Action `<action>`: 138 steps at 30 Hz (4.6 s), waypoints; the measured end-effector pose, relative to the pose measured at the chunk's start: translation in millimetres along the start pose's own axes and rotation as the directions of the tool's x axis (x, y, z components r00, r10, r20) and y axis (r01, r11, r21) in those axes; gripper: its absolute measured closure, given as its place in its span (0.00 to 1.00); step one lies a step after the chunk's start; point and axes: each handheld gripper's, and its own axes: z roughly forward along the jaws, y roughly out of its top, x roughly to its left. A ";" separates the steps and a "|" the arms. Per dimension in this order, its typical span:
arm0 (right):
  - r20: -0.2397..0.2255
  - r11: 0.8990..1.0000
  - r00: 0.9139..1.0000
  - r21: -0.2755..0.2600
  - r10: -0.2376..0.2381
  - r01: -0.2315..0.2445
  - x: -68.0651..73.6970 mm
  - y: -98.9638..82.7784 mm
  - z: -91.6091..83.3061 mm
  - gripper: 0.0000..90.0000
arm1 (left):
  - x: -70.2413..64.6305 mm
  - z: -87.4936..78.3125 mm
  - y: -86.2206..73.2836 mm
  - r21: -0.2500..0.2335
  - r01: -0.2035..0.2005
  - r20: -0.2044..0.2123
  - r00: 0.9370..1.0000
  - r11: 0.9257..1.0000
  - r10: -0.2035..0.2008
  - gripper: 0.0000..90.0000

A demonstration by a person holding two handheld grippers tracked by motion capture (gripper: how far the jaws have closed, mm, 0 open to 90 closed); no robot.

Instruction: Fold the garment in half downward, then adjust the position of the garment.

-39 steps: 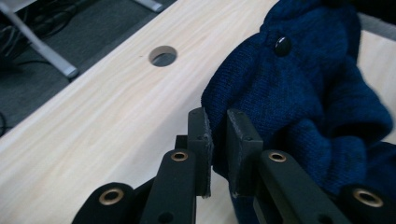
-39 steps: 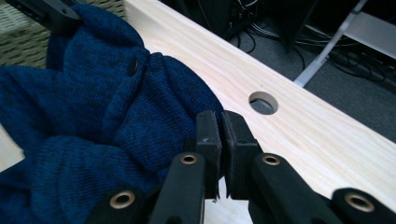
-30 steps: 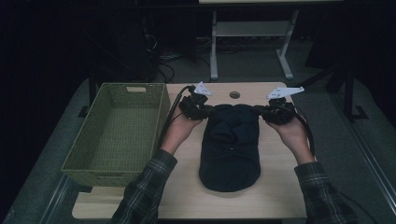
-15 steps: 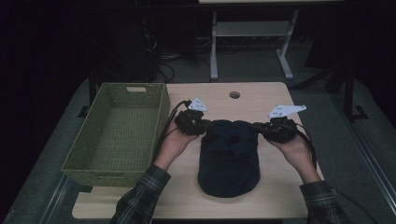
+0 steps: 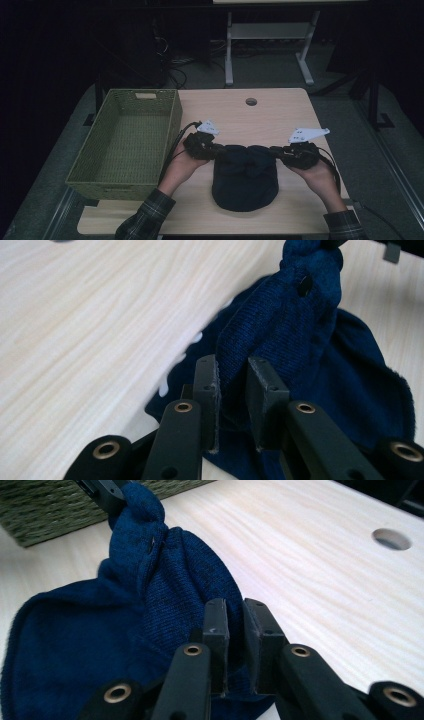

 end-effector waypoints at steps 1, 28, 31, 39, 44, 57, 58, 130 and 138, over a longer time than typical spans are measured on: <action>-0.006 1.000 1.000 0.002 0.001 -0.001 2.1 -3.0 -0.3 0.89 | -2.0 -0.1 -2.2 0.003 -0.002 0.004 1.000 1.000 0.002 0.84; -0.098 0.998 0.995 0.063 0.028 -0.022 48.7 -54.5 -9.8 0.80 | -54.8 2.2 -49.2 0.143 -0.022 0.097 0.995 0.989 0.008 0.81; -0.094 0.998 0.995 0.051 0.029 -0.024 51.4 -57.1 -16.6 0.78 | -58.3 -3.4 -49.0 0.131 -0.011 0.102 0.995 0.991 -0.003 0.80; -0.062 0.999 0.998 0.028 0.034 -0.033 52.4 -64.2 -33.6 0.78 | -59.3 -24.3 -49.8 0.101 0.015 0.093 0.995 0.995 -0.024 0.81; -0.045 0.999 0.998 -0.005 0.051 -0.051 45.4 -59.9 -43.8 0.85 | -56.0 -31.6 -40.7 0.076 0.019 0.070 0.997 0.997 -0.025 0.96; -0.059 0.998 0.997 0.017 0.056 -0.055 25.0 -45.6 -12.3 0.99 | -18.7 5.7 0.3 0.057 0.068 0.009 0.998 0.996 -0.069 1.00; -0.060 0.998 0.997 0.024 0.051 -0.050 25.4 -45.6 -10.9 0.99 | -16.2 9.3 2.5 0.054 0.073 0.001 0.997 0.996 -0.074 1.00; 0.184 0.981 0.967 0.047 0.178 -0.190 17.0 -101.3 -15.9 0.15 | -17.1 32.4 -33.7 0.148 0.116 0.001 0.993 0.982 -0.117 0.37; 0.221 0.972 0.957 0.100 0.185 -0.211 5.6 -111.7 -8.6 0.08 | -10.8 46.1 -41.0 0.151 0.144 -0.027 0.989 0.978 -0.142 0.23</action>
